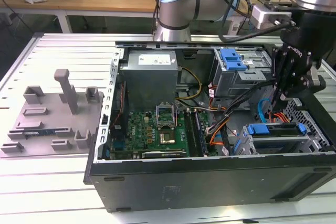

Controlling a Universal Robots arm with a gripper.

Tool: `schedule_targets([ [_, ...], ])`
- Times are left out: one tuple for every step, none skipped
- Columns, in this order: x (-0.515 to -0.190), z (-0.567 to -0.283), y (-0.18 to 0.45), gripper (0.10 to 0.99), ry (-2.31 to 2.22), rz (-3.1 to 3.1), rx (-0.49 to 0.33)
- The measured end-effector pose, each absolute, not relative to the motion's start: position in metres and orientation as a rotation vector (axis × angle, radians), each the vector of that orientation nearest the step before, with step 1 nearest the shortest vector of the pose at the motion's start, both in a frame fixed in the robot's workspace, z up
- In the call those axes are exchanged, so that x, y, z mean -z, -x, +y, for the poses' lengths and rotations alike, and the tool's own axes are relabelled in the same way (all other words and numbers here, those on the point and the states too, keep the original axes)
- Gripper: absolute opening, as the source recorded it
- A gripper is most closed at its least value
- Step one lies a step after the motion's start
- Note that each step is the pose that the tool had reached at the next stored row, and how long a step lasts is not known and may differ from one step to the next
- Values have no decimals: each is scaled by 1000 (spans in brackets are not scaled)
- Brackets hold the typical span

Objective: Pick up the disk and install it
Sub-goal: 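Insert the second disk wire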

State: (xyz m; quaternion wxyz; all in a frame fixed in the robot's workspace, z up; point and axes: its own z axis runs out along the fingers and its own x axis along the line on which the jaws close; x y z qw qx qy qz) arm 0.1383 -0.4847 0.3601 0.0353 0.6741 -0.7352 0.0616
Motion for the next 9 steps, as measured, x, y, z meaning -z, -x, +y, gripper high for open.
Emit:
schedule_targets([
  [-360,-486,-138,161,-2076,-2265,-181],
  [-360,-488,-138,161,-2083,-2270,-173],
  [-360,-490,-138,161,-2089,-2272,-167],
  [-360,-493,-138,161,-2094,-2272,-164],
  [-360,-494,-138,161,-2096,-2271,-162],
  [-360,-496,-138,161,-2100,-2270,-159],
  [-360,-497,-138,161,-2103,-2270,-156],
  [-359,-499,-138,161,-2107,-2269,-154],
  [-359,-501,-138,161,-2116,-2267,-148],
])
